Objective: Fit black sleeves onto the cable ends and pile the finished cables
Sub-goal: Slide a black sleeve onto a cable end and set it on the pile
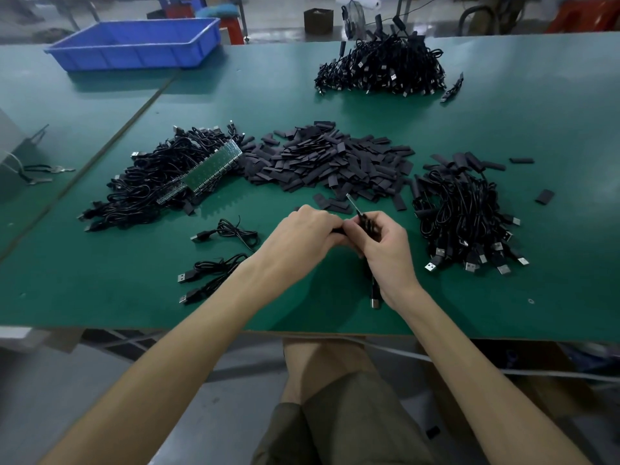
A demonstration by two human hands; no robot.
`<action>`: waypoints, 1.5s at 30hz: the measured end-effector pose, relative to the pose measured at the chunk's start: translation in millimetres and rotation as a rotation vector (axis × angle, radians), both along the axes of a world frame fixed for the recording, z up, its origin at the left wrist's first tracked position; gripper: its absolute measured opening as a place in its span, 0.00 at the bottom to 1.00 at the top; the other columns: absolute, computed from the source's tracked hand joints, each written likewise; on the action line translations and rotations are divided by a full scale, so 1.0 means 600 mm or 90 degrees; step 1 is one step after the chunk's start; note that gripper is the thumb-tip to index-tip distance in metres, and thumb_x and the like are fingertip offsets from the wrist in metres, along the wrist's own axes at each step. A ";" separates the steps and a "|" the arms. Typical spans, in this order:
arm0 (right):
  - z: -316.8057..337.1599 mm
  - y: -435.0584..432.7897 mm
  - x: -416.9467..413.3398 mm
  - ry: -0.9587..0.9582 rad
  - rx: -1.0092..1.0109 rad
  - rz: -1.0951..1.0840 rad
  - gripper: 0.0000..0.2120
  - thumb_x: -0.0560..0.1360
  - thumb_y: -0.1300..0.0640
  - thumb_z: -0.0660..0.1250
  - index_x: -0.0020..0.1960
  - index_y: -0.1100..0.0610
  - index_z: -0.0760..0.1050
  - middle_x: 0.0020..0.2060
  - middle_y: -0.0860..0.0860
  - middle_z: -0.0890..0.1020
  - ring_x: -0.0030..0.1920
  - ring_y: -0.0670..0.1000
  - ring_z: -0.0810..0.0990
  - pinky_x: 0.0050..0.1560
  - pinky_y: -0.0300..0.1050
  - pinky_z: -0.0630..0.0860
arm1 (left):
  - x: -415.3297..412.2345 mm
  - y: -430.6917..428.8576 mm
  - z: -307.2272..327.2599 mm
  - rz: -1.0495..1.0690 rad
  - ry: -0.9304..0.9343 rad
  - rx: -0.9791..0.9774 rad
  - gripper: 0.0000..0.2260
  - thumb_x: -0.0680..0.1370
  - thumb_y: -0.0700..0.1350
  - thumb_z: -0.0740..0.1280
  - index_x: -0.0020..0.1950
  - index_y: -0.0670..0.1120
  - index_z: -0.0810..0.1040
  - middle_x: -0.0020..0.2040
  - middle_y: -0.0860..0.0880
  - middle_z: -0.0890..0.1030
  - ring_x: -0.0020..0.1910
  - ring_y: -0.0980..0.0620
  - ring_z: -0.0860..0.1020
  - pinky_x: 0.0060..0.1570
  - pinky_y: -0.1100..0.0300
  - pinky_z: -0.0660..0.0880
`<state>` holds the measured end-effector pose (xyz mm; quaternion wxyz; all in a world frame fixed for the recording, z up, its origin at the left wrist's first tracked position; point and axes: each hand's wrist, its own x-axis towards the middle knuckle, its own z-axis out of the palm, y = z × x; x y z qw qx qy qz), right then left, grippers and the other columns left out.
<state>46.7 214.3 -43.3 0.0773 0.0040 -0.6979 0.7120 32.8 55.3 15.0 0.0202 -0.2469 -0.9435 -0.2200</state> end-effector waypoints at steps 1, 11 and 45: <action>0.000 0.000 0.000 0.000 -0.003 0.001 0.08 0.78 0.53 0.74 0.50 0.58 0.81 0.37 0.45 0.83 0.38 0.43 0.79 0.41 0.40 0.74 | 0.001 -0.002 0.001 -0.009 -0.006 -0.004 0.08 0.82 0.48 0.66 0.53 0.45 0.83 0.42 0.45 0.83 0.43 0.42 0.79 0.48 0.45 0.77; 0.003 -0.002 0.001 -0.012 -0.035 -0.003 0.17 0.84 0.44 0.63 0.50 0.56 0.82 0.35 0.46 0.77 0.36 0.46 0.74 0.35 0.40 0.72 | -0.007 -0.022 0.002 -0.047 0.019 -0.024 0.13 0.85 0.47 0.62 0.49 0.40 0.79 0.40 0.45 0.81 0.39 0.44 0.78 0.46 0.45 0.75; 0.005 -0.002 0.002 0.008 -0.051 0.027 0.07 0.74 0.51 0.72 0.40 0.52 0.78 0.28 0.49 0.75 0.28 0.49 0.70 0.29 0.42 0.70 | -0.007 -0.067 0.000 -0.032 0.096 0.018 0.12 0.85 0.45 0.62 0.63 0.41 0.80 0.51 0.46 0.81 0.46 0.46 0.81 0.52 0.47 0.77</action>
